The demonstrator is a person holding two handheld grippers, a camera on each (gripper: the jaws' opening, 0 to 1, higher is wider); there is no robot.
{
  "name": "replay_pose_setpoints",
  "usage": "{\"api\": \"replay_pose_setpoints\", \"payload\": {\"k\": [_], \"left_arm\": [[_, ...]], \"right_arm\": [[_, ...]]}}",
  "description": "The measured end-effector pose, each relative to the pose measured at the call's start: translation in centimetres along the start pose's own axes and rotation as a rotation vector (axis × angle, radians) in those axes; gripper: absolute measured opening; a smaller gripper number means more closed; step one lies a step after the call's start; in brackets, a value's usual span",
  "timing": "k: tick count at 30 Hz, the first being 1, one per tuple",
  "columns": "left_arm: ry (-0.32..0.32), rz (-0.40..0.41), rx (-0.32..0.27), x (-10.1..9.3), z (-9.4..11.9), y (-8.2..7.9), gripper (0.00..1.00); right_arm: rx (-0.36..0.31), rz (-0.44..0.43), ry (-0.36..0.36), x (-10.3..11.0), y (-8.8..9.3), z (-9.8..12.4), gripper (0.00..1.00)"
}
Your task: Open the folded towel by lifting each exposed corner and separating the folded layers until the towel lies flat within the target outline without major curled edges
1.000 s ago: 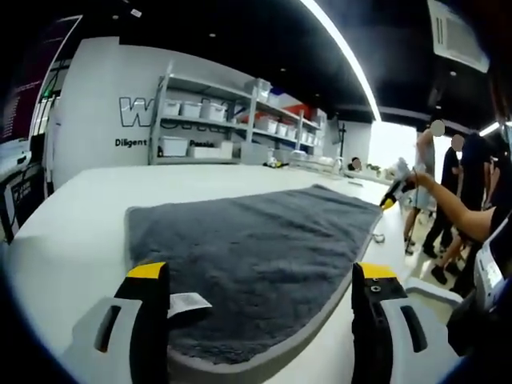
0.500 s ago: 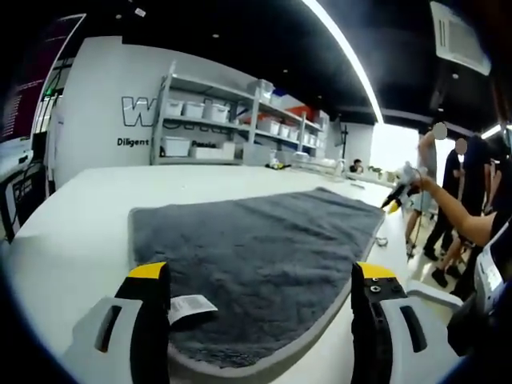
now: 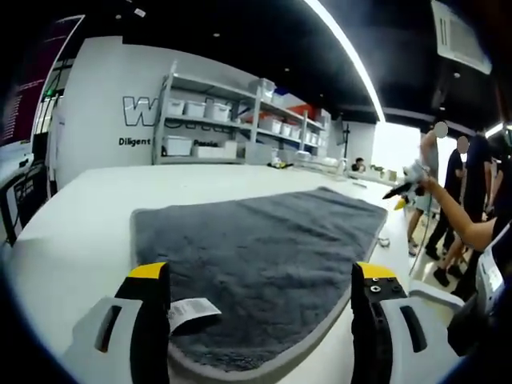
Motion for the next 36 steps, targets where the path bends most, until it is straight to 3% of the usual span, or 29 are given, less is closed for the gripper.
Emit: {"api": "replay_pose_setpoints", "payload": {"k": [2,7,18,22,27,29,31,36], "left_arm": [[-0.005,-0.001,0.001,0.3,-0.2,-0.2,0.92],[-0.021,0.004,-0.004,1.2,-0.9,-0.9,0.92],[-0.073,-0.003,0.028,4.4,-3.4,-2.6,0.92],[-0.117,-0.010,0.059,6.0,-4.4,-2.9,0.87],[-0.150,-0.004,0.054,7.7,-5.6,-3.9,0.82],[-0.187,-0.025,0.056,8.9,-5.9,-4.3,0.78],[-0.269,-0.052,0.085,11.0,-6.0,-4.3,0.75],[-0.346,-0.038,0.080,14.4,-6.7,-4.6,0.69]], "right_arm": [[-0.022,-0.026,0.022,0.1,-0.4,0.0,0.89],[-0.057,-0.025,0.038,0.6,-1.1,0.0,0.99],[-0.084,-0.045,0.074,0.1,-0.8,0.2,0.99],[-0.119,-0.079,0.046,0.8,-0.9,0.2,0.98],[-0.099,-0.058,0.058,0.8,-0.3,0.2,0.96],[-0.101,-0.059,0.057,0.8,-0.2,0.2,0.95],[-0.110,-0.062,0.052,0.8,-0.4,0.4,0.93],[-0.102,-0.041,0.049,1.0,-0.3,0.5,0.92]]}}
Point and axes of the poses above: the point that each gripper's makers call its tool centre point, and the gripper's own axes: z roughly backward along the fingers, x roughly to its left, y roughly out of its underside, the point moved 1 cm from there along z, roughly backward along the fingers, and after that the axes turned 5 degrees about y, right-handed, at the moved point
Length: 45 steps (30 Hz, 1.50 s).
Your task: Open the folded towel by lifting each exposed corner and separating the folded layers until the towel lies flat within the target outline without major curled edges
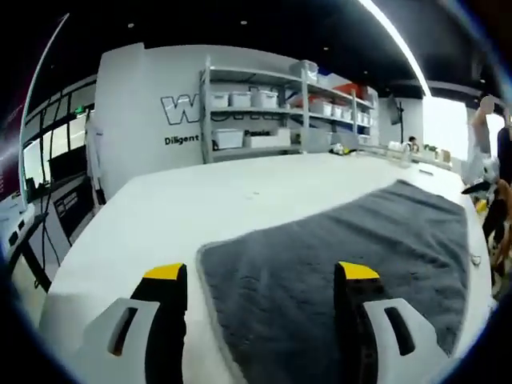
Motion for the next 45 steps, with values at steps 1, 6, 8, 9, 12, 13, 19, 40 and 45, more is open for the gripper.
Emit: {"api": "replay_pose_setpoints", "payload": {"k": [1,6,8,9,12,13,19,40,45], "left_arm": [[-0.010,-0.004,0.003,0.4,-0.2,0.0,0.67],[-0.062,-0.053,0.065,2.8,-1.6,0.7,0.66],[-0.064,-0.030,0.074,3.7,-2.0,1.0,0.64],[-0.062,-0.022,0.077,3.9,-2.2,1.1,0.62],[-0.063,-0.011,0.097,4.8,-2.7,1.6,0.57],[-0.070,-0.008,0.096,5.0,-2.8,1.6,0.56],[-0.077,0.019,0.070,6.1,-3.9,1.4,0.39],[-0.066,-0.050,0.120,5.6,-6.0,3.0,0.15],[-0.087,-0.078,0.129,6.0,-6.0,2.9,0.14]], "right_arm": [[0.007,0.008,-0.004,0.0,0.1,0.0,0.92],[0.007,0.004,0.001,0.0,0.1,-0.2,0.91],[0.009,0.004,0.000,0.0,0.2,-0.2,0.91],[0.015,0.008,-0.001,0.0,0.3,-0.3,0.91],[0.012,0.002,0.001,-0.1,0.4,-0.3,0.89],[0.011,0.000,-0.001,-0.1,0.5,-0.3,0.89],[0.023,0.007,-0.002,0.1,0.9,-0.1,0.88],[0.037,0.007,0.002,-0.3,1.7,0.1,0.85],[0.050,0.015,-0.005,-0.1,2.0,0.0,0.84]]}}
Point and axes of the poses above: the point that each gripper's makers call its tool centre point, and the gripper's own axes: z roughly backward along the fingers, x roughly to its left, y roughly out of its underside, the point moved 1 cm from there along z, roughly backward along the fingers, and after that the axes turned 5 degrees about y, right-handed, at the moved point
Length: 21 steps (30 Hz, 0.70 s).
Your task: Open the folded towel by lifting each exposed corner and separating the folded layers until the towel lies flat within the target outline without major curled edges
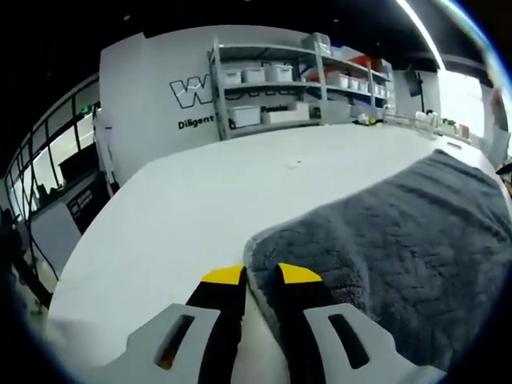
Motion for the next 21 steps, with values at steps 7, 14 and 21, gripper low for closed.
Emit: {"api": "replay_pose_setpoints", "payload": {"k": [7,14,21], "left_arm": [[-0.027,-0.024,0.011,0.31,0.04,-0.02,0.13],[-0.066,-0.073,0.017,0.26,0.09,-0.07,0.13],[-0.064,-0.075,-0.005,0.61,0.11,-0.17,0.14]], "right_arm": [[0.000,0.003,-0.004,0.08,0.04,0.01,0.84],[-0.006,0.008,-0.005,0.13,0.06,0.06,0.83],[-0.015,0.001,-0.012,0.34,0.51,0.13,0.83]]}}
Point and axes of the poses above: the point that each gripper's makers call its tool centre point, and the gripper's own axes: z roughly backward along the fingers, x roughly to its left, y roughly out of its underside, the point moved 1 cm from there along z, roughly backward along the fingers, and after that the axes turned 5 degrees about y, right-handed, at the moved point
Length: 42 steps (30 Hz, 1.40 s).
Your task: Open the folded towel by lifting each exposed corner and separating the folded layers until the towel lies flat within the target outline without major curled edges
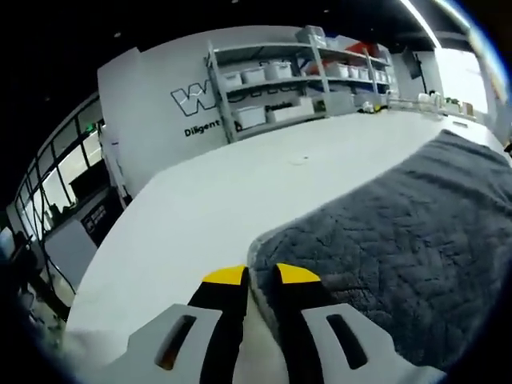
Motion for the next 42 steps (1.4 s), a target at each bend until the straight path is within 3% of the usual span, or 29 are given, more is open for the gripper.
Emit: {"api": "replay_pose_setpoints", "payload": {"k": [7,10,11,14,20,24,31,38,42], "left_arm": [[-0.028,0.064,-0.067,0.5,0.8,-0.6,0.19],[-0.014,0.110,-0.093,0.2,1.6,-1.4,0.25],[-0.037,0.117,-0.113,0.4,2.0,-1.9,0.26],[-0.041,0.112,-0.145,-0.2,3.5,-3.1,0.28],[0.069,0.126,-0.122,-3.4,5.8,-3.2,0.46],[0.145,0.130,-0.147,-6.0,7.7,-3.5,0.58],[0.281,0.068,-0.143,-10.5,11.0,-3.7,0.95],[0.343,0.030,-0.162,-13.1,14.5,-3.8,0.99],[0.355,-0.013,-0.135,-14.4,16.2,-2.9,0.99]], "right_arm": [[-0.012,-0.005,-0.010,0.3,0.1,0.0,0.81],[-0.015,-0.005,-0.009,0.4,0.0,-0.1,0.81],[-0.013,0.000,-0.010,0.5,-0.1,-0.1,0.81],[-0.016,0.003,0.000,0.5,-0.5,-0.1,0.81],[-0.011,-0.007,-0.002,0.8,-0.9,-0.4,0.90],[-0.011,-0.007,-0.001,0.7,-1.0,-0.5,0.90],[-0.004,-0.027,-0.003,0.8,-1.1,-1.1,0.99],[-0.015,-0.053,0.003,0.8,-1.5,-1.2,0.99],[-0.013,-0.042,0.004,1.1,-1.8,-1.0,0.99]]}}
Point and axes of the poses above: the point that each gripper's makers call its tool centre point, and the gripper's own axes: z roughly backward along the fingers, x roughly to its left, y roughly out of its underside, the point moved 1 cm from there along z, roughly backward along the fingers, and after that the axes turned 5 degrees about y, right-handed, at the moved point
